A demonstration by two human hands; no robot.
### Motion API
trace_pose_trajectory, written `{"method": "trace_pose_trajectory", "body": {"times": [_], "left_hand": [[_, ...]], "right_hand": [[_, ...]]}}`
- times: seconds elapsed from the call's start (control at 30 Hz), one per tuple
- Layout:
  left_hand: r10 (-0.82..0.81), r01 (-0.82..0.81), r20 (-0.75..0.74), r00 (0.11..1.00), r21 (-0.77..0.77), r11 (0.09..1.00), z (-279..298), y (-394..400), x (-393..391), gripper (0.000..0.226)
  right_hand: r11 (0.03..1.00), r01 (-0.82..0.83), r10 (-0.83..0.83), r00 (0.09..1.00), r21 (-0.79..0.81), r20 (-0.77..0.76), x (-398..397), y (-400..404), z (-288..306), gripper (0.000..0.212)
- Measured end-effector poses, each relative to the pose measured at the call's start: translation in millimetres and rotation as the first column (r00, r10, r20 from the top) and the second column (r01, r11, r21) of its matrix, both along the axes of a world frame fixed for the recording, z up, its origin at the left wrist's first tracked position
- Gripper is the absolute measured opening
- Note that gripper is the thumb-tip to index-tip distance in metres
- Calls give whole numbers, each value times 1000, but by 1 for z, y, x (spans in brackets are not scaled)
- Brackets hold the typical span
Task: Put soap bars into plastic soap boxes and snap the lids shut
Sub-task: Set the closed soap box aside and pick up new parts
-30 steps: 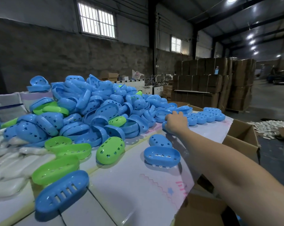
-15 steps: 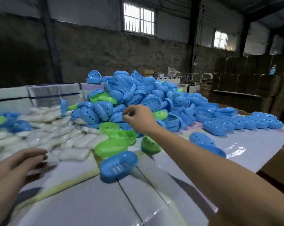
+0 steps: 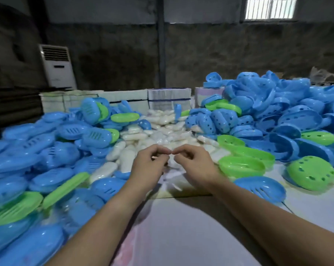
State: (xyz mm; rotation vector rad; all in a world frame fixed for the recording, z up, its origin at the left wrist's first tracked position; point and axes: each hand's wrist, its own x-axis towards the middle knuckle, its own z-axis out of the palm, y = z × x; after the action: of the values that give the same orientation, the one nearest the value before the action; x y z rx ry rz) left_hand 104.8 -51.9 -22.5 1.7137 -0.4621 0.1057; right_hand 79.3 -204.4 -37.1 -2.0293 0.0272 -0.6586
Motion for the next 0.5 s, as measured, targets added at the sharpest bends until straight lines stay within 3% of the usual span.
{"method": "trace_pose_trajectory", "body": {"times": [0.13,0.23,0.3,0.4,0.5], "left_hand": [[95,-123,181,979,152,981,4,5,2,27],[131,-223,277,952,330,917,12,20,7,20],[212,-336,303,929,454,826,18,41,17,22],[434,-552,342,833,560,618,25,78,37,35],[471,-494,272,839,745,449,24,87,48,42]], "right_hand": [[997,-21,20,1000,-80,-16,1,0,-4,22],[987,-62,64,998,-148,6,-1,6,-5,25],[983,-96,98,995,-159,9,-3,9,-5,27],[978,-124,124,992,-166,-8,-7,10,-4,25],[970,-120,121,993,-209,-9,-10,10,-2,20]]}}
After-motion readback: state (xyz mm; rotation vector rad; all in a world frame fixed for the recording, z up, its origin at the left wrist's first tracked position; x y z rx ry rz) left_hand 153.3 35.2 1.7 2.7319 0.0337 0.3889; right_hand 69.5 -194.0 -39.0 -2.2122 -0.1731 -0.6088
